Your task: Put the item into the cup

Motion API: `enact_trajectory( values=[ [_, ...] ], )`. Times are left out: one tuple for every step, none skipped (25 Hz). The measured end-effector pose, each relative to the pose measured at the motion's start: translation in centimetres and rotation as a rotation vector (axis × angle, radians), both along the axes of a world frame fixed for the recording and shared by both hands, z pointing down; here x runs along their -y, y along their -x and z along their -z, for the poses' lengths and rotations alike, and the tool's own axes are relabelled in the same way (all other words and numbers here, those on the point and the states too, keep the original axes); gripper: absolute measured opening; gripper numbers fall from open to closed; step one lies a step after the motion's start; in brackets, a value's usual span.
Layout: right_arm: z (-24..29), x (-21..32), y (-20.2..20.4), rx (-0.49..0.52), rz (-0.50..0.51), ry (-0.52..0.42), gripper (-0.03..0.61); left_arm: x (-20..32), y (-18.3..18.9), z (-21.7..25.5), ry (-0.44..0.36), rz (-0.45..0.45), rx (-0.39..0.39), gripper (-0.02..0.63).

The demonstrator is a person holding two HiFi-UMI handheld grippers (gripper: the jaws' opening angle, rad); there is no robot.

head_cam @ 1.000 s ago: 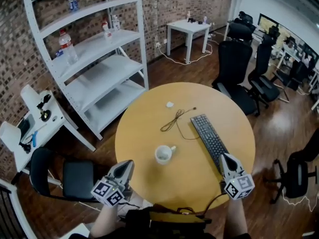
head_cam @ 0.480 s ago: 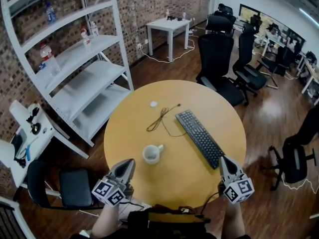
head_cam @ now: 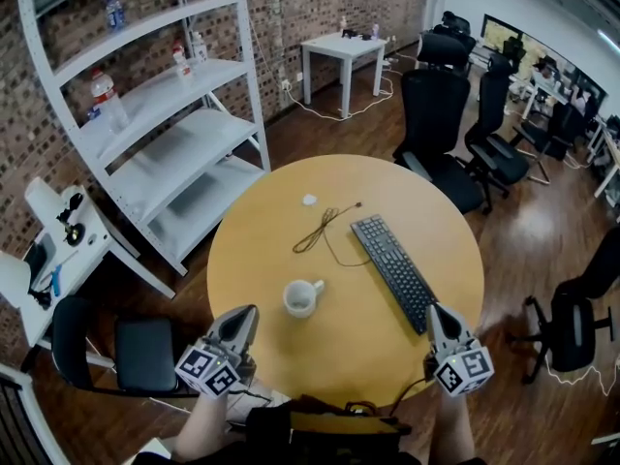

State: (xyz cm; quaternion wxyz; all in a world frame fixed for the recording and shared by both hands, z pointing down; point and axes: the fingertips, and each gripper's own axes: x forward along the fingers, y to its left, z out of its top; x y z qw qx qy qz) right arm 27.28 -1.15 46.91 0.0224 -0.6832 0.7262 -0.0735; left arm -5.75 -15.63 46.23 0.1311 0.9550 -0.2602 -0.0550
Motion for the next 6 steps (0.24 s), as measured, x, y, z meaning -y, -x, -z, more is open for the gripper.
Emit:
enact_trajectory(
  values=[
    [0.00, 0.15, 0.06, -0.003, 0.004, 0.002, 0.006, -0.01, 0.11, -0.02, -0.001, 0.005, 0.001, 0.003],
    [0.02, 0.30, 0.14, -0.006, 0.008, 0.004, 0.006, 0.00, 0.23, -0.12, 0.001, 0.008, 0.003, 0.003],
    [0.02, 0.45, 0.22, -0.007, 0.011, 0.005, 0.006, 0.03, 0.37, -0.24, 0.003, 0.010, 0.004, 0.003],
    [0.00, 0.60, 0.31, -0.007, 0.014, 0.005, 0.006, 0.09, 0.52, -0.33, 0.004, 0.011, 0.005, 0.003],
    [-0.04, 0.74, 0.40, -0.006, 0.018, 0.005, 0.006, 0.16, 0.66, -0.40, 0.005, 0.013, 0.007, 0.003],
    [-0.08, 0.87, 0.48, -0.006, 0.022, 0.005, 0.006, 0.24, 0.80, -0.46, 0.006, 0.015, 0.008, 0.003]
  ],
)
